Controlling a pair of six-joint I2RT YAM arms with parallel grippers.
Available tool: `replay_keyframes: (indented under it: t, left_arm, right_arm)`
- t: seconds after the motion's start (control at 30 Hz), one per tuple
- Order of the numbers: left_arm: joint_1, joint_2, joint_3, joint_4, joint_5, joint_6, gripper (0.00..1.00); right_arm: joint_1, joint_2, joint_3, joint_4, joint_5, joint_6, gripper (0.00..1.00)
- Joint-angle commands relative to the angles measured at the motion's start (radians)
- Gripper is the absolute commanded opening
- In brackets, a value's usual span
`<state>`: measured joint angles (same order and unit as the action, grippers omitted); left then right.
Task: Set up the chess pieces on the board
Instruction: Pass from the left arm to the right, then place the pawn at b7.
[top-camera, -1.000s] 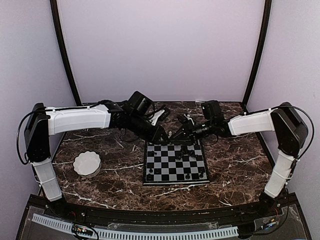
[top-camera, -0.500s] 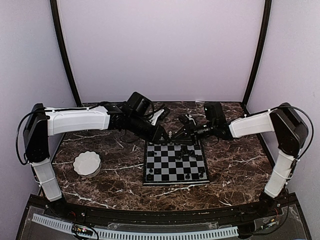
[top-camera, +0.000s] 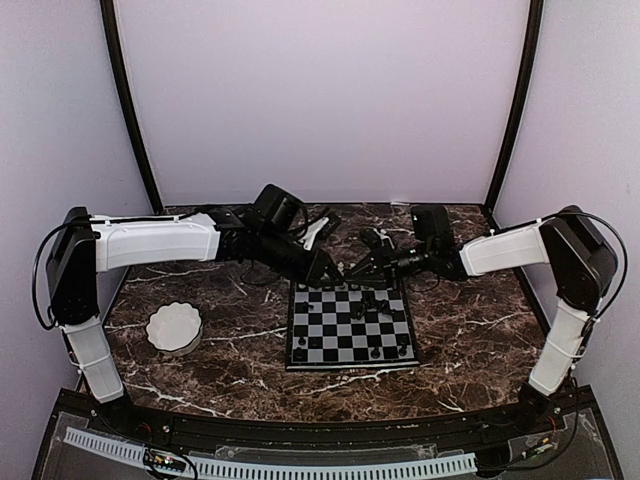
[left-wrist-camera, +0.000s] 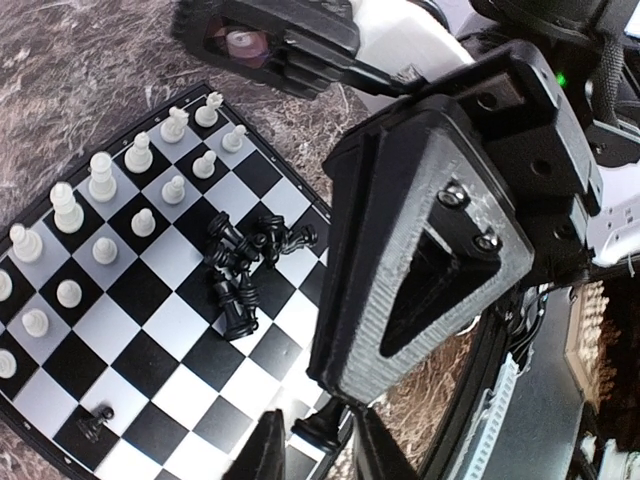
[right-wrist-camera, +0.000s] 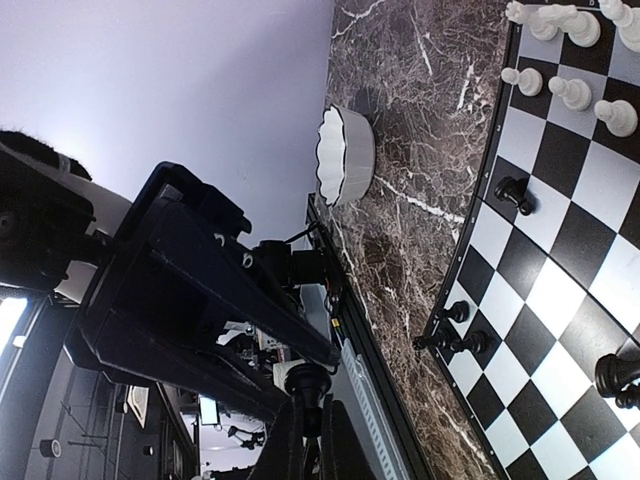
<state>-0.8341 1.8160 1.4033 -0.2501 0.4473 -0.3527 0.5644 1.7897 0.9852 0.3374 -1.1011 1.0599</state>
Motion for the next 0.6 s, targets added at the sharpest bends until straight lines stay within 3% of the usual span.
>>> replay_keyframes:
  t: [0.0,0.2,0.57]
  left_arm:
    - [-0.005,-0.039,-0.001,0.036,0.008,0.008,0.3]
    - [-0.004,-0.107,-0.01,-0.035,-0.034,0.059,0.55]
    - [0.025,-0.288,-0.139,-0.107,-0.146,0.055,0.56]
  right_arm:
    - [-0.01,-0.043,0.003,-0.041,0.01,-0.059,0.02]
    - [-0.017,-0.059,0.084,-0.327,0.094,-0.264,0.02]
    - [-0.013,-0.083,0.233,-0.818,0.397,-0.614,0.03]
